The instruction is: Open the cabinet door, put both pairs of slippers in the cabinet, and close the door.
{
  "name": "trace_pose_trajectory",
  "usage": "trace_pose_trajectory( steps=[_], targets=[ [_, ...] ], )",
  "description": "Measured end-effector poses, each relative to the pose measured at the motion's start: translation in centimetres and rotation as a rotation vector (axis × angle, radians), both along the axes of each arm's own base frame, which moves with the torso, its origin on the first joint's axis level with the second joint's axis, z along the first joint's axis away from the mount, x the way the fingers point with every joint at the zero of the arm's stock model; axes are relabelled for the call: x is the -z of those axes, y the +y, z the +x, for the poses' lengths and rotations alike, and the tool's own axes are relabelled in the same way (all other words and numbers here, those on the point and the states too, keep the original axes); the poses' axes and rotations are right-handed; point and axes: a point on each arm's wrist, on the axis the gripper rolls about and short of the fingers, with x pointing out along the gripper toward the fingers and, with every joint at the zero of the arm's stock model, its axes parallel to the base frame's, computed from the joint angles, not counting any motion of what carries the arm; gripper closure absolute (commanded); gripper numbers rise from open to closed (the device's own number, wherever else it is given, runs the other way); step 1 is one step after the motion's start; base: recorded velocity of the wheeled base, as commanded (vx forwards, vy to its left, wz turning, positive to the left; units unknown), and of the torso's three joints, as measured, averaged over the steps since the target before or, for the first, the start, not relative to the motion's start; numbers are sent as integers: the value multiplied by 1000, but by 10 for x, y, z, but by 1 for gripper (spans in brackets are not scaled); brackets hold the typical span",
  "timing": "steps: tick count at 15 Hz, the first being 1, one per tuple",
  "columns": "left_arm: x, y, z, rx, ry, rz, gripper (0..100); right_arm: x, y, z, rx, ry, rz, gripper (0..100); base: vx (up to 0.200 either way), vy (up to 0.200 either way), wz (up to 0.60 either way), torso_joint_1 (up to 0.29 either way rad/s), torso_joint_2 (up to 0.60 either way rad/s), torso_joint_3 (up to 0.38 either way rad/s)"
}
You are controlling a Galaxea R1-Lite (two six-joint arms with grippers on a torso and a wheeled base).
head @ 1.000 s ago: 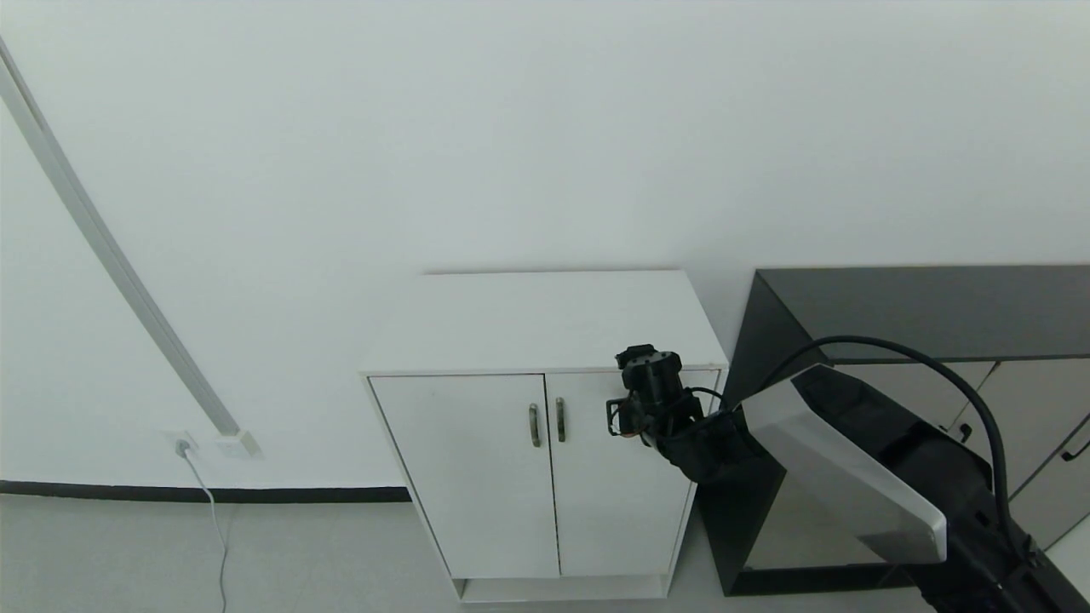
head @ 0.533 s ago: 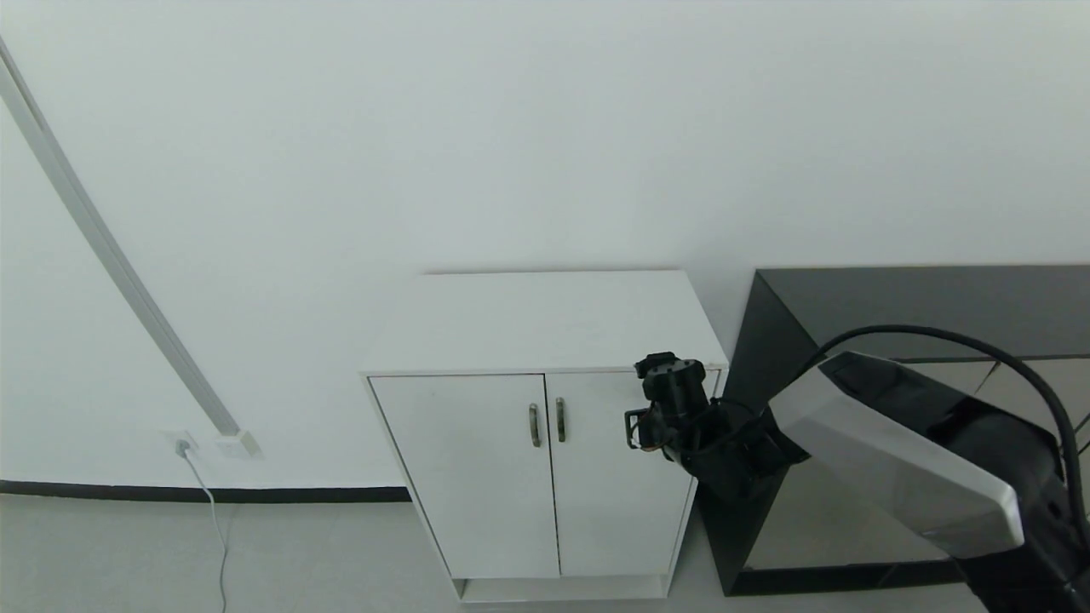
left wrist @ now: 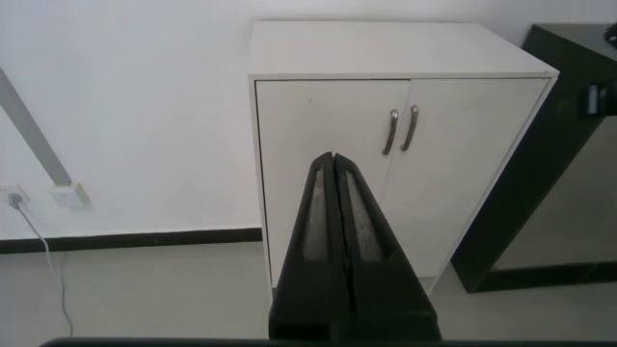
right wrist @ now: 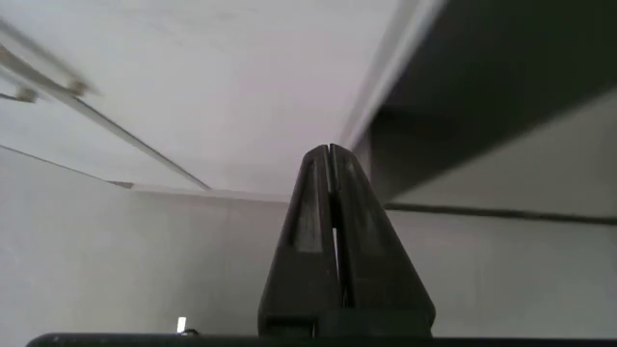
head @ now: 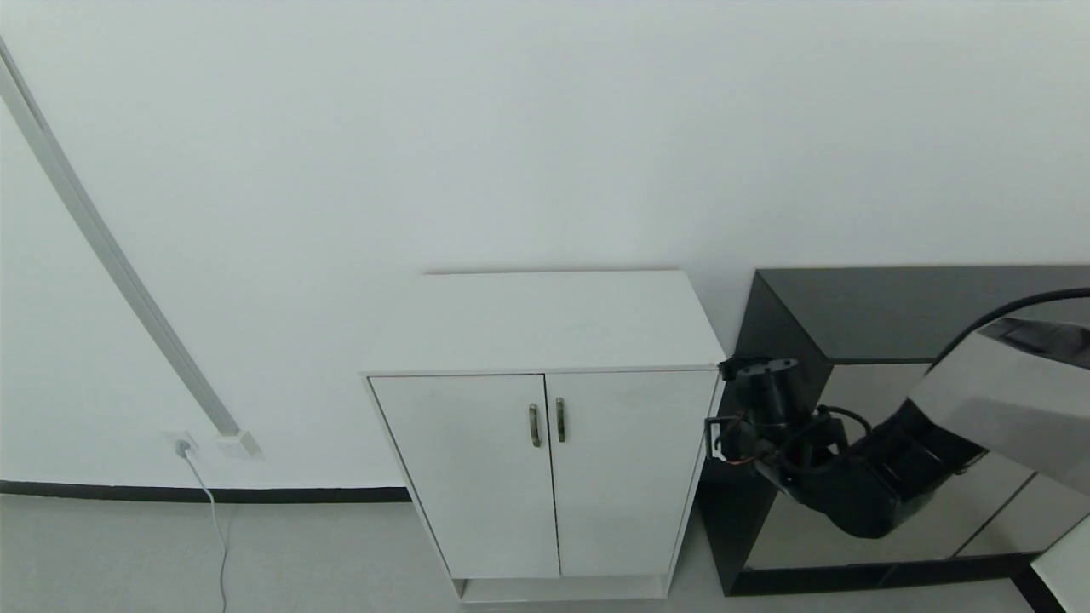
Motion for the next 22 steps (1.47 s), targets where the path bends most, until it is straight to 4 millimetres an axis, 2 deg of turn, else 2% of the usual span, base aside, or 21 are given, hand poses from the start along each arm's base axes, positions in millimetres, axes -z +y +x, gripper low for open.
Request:
trace_pose_trajectory(
  steps=[5, 8, 13, 17, 22],
  targets=[
    [0, 0, 0, 0, 0, 0, 100, -24, -65, -55, 154, 9, -39, 100, 0, 0, 0, 0, 0, 0],
    [0, 0, 0, 0, 0, 0, 100, -35, -94, -87, 252, -1, -67, 100, 0, 0, 0, 0, 0, 0],
    [0, 0, 0, 0, 0, 0, 100, -47, -122, -145, 284, -28, -76, 100, 0, 0, 0, 0, 0, 0],
    [0, 0, 0, 0, 0, 0, 100, -40, -139, -192, 303, -24, -61, 100, 0, 0, 0, 0, 0, 0],
    [0, 0, 0, 0, 0, 0, 100, -39, -150, -226, 309, -52, -45, 100, 0, 0, 0, 0, 0, 0]
  ],
)
